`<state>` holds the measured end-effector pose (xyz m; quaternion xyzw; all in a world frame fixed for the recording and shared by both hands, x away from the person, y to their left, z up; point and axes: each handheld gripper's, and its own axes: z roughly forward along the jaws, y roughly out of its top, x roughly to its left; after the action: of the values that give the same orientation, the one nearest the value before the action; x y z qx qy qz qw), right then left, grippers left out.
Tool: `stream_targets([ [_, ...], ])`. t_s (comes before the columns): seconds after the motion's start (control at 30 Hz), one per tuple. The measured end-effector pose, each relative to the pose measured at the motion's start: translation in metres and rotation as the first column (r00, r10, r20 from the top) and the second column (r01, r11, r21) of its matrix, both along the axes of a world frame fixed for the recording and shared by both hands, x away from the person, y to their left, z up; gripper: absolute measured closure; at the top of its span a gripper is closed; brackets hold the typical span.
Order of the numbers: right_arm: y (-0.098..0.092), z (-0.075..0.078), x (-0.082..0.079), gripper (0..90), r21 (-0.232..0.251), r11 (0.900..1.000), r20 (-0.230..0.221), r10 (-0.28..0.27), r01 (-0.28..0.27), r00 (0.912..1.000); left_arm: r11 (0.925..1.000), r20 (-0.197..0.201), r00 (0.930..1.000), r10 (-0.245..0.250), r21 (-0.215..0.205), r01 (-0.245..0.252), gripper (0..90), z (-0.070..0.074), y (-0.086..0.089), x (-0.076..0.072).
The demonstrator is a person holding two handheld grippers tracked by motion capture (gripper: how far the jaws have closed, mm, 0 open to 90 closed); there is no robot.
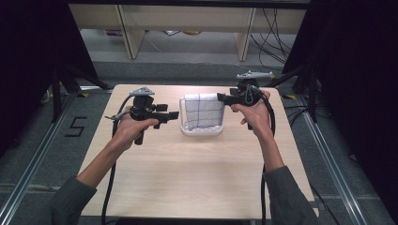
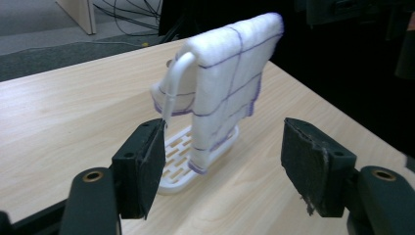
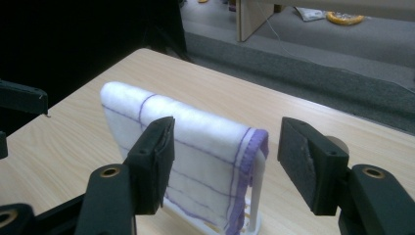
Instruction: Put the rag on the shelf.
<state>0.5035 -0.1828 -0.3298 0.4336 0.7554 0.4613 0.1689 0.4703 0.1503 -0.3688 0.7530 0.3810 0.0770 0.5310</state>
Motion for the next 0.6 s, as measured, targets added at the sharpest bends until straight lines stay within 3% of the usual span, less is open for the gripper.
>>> stream_targets([
  [0.1, -0.001, -0.002, -0.005, 38.2, -0.004, 1.000, 0.017, 0.023, -0.023, 0.9996, 1.0000, 0.003, 1.0000, -0.006, -0.002, 0.006, 32.8, -0.002, 0.001, -0.006],
  [0.2, 0.000, -0.002, -0.012, 38.3, 0.009, 1.000, 0.010, 0.007, -0.007, 0.9999, 0.9999, 0.004, 1.0000, -0.009, -0.008, 0.009, 32.2, -0.004, 0.003, -0.011],
  [0.27, 0.000, -0.003, -0.015, 38.1, -0.015, 1.000, 0.028, 0.016, -0.016, 0.9995, 0.9999, 0.005, 1.0000, -0.007, -0.010, 0.007, 32.0, -0.005, 0.004, -0.013],
  [0.4, 0.002, -0.007, -0.022, 37.6, -0.005, 1.000, 0.036, 0.031, -0.031, 0.9989, 0.9998, -0.002, 0.9999, -0.014, -0.014, 0.014, 31.2, -0.009, 0.005, -0.019],
  [0.5, 0.003, -0.011, -0.029, 37.1, -0.005, 1.000, 0.017, 0.028, -0.028, 0.9995, 0.9998, -0.005, 0.9999, -0.015, -0.012, 0.015, 31.0, -0.013, 0.006, -0.024],
  [0.6, 0.001, -0.016, -0.034, 37.0, 0.002, 0.999, 0.031, 0.036, -0.036, 0.9989, 0.9996, -0.009, 0.9996, -0.028, -0.006, 0.027, 30.8, -0.016, 0.006, -0.027],
])
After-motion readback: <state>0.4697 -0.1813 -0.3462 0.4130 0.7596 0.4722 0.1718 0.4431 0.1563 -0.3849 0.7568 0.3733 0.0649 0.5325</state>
